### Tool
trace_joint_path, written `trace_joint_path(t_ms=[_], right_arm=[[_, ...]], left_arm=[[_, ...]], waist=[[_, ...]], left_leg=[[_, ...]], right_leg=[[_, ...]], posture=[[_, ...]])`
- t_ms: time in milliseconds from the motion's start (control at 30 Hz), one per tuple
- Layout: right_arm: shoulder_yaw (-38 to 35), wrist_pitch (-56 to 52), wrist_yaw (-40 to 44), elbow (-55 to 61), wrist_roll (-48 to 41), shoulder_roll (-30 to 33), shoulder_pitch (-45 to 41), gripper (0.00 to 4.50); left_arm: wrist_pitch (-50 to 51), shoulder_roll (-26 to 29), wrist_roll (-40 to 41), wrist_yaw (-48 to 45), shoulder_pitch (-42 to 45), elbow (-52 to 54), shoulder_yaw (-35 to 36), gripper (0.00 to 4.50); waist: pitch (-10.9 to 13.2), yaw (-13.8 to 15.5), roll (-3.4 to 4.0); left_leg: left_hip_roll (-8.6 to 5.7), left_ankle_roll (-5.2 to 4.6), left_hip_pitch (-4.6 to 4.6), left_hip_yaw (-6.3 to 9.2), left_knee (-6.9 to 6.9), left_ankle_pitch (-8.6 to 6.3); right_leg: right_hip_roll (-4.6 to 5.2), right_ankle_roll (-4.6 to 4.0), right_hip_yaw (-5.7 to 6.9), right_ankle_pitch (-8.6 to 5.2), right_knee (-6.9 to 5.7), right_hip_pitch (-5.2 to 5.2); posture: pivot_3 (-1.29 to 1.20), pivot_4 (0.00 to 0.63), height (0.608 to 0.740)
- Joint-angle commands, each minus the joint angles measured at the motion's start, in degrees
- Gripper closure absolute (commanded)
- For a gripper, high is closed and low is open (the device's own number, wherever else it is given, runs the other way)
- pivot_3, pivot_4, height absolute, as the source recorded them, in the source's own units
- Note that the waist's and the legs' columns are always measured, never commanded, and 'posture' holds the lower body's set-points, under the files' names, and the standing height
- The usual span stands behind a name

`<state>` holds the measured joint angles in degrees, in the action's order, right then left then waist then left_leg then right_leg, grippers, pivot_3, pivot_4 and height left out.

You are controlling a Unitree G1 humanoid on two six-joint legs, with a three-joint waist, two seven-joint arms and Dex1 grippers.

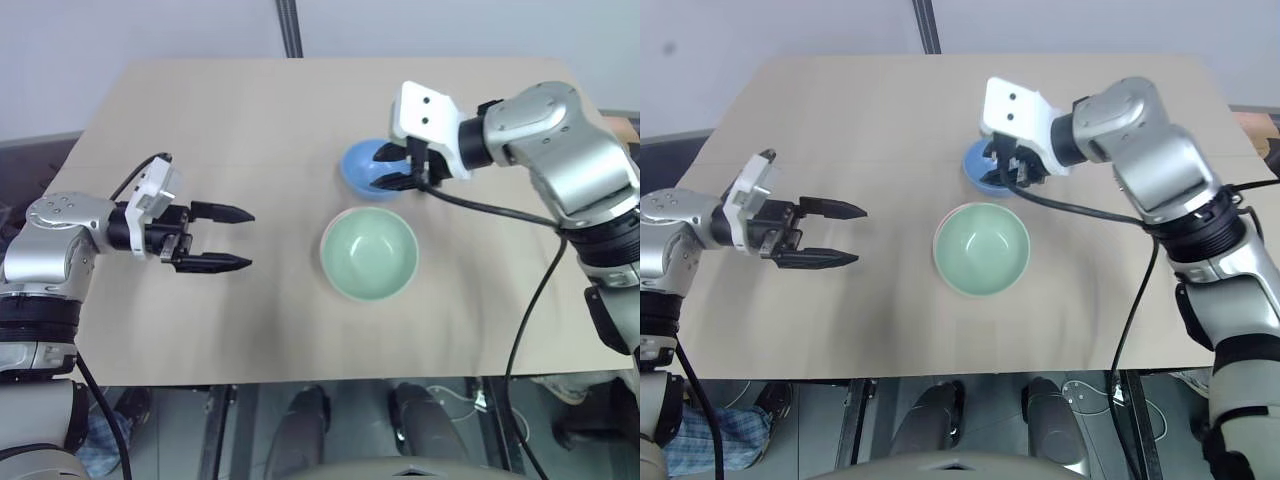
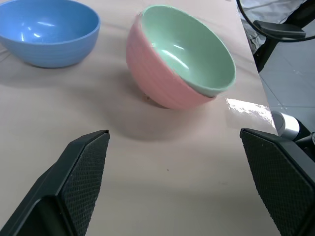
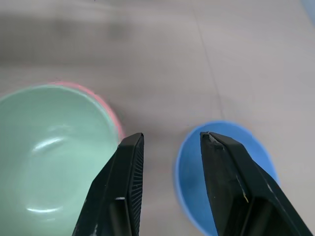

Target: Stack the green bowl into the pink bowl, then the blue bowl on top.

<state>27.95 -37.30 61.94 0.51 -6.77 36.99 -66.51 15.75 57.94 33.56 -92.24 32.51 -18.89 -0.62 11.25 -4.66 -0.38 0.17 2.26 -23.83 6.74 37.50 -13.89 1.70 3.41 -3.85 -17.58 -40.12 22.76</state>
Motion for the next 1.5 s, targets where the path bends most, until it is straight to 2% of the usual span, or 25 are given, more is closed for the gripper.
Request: trace_joint_path(t_ms=[33,300,400,833,933,1000,1067,1200,1333,1500], right_arm=[[3.5,6.8,-2.2,-5.3,7.4,-2.6,-1.2,2.61],[6.1,17.2,-9.0,-27.3,18.3,-10.8,-4.0,2.61],[5.6,19.6,-9.5,-32.1,20.1,-12.6,-4.5,2.61],[4.3,22.4,-7.8,-34.8,22.8,-16.5,-2.8,2.61],[3.7,23.2,-7.6,-34.8,22.8,-16.9,-2.7,3.39],[3.2,22.8,-7.8,-35.0,22.9,-17.3,-2.9,4.24],[2.8,22.5,-7.9,-34.9,23.0,-17.5,-2.9,4.41],[1.3,23.2,-7.9,-32.8,22.1,-17.4,-2.4,4.41],[-1.6,22.8,-1.6,-23.4,18.2,-14.3,-0.8,4.41],[-8.3,11.5,11.5,0.0,4.0,-7.7,3.7,4.41]], left_arm=[[-1.0,1.2,0.9,-0.3,0.1,-0.2,0.9,0.00],[-1.4,1.2,1.1,-0.3,-0.2,-0.1,0.9,0.00],[-1.6,1.5,1.3,-0.3,-0.6,0.0,1.1,0.00],[-2.0,2.1,1.2,-0.3,-1.1,-0.3,1.3,0.00],[-2.0,2.0,1.1,-0.3,-0.9,-0.4,1.2,0.00],[-2.0,2.0,1.2,-0.3,-0.9,-0.5,1.2,0.00],[-2.1,1.9,1.0,-0.3,-0.9,-0.6,1.0,0.00],[-2.2,1.7,0.9,-0.3,-0.8,-0.7,0.9,0.00],[-2.1,1.5,0.9,-0.3,-0.9,-0.5,0.7,0.00],[-2.1,1.2,1.0,-0.3,-0.8,-0.7,0.3,0.00]], waist=[[0.0,-0.3,0.00],[0.0,-1.0,0.00],[0.0,-1.0,0.00],[0.0,-1.3,0.00],[0.0,-1.4,0.00],[0.0,-1.5,-0.01],[0.0,-1.6,-0.01],[0.0,-1.9,-0.01],[0.0,-2.1,-0.01],[0.0,-2.2,-0.03]], left_leg=[[0.00,0.01,0.00,0.00,0.00,0.00],[-0.02,0.30,-0.01,0.00,-0.01,0.18],[-0.02,0.35,-0.01,-0.02,-0.03,0.20],[0.01,0.45,0.02,-0.11,-0.02,0.27],[0.01,0.46,0.01,-0.11,-0.02,0.28],[0.01,0.46,0.01,-0.11,-0.02,0.28],[0.00,0.46,0.01,-0.11,-0.02,0.28],[0.00,0.46,0.01,-0.11,-0.02,0.28],[0.00,0.46,0.01,-0.11,-0.02,0.28],[0.01,0.43,-0.01,-0.11,-0.02,0.26]], right_leg=[[0.00,0.00,0.00,0.00,0.00,0.00],[0.00,0.00,-0.01,0.00,-0.09,0.07],[-0.01,-0.01,-0.02,0.00,-0.21,0.17],[-0.02,-0.02,-0.03,-0.01,-0.64,0.40],[-0.02,-0.02,-0.03,-0.01,-0.64,0.40],[-0.01,-0.02,-0.03,-0.01,-0.64,0.40],[-0.01,-0.02,-0.04,-0.01,-0.64,0.40],[-0.01,-0.02,-0.04,-0.01,-0.65,0.40],[-0.01,-0.02,-0.04,-0.01,-0.64,0.40],[0.01,-0.02,-0.02,-0.01,-0.62,0.40]], posture=[[0.00,0.150,0.740],[0.00,0.150,0.740],[0.00,0.150,0.740],[0.00,0.150,0.740],[0.00,0.150,0.740],[0.00,0.150,0.740],[0.00,0.150,0.740],[0.00,0.150,0.740],[0.00,0.150,0.740],[0.00,0.150,0.740]])
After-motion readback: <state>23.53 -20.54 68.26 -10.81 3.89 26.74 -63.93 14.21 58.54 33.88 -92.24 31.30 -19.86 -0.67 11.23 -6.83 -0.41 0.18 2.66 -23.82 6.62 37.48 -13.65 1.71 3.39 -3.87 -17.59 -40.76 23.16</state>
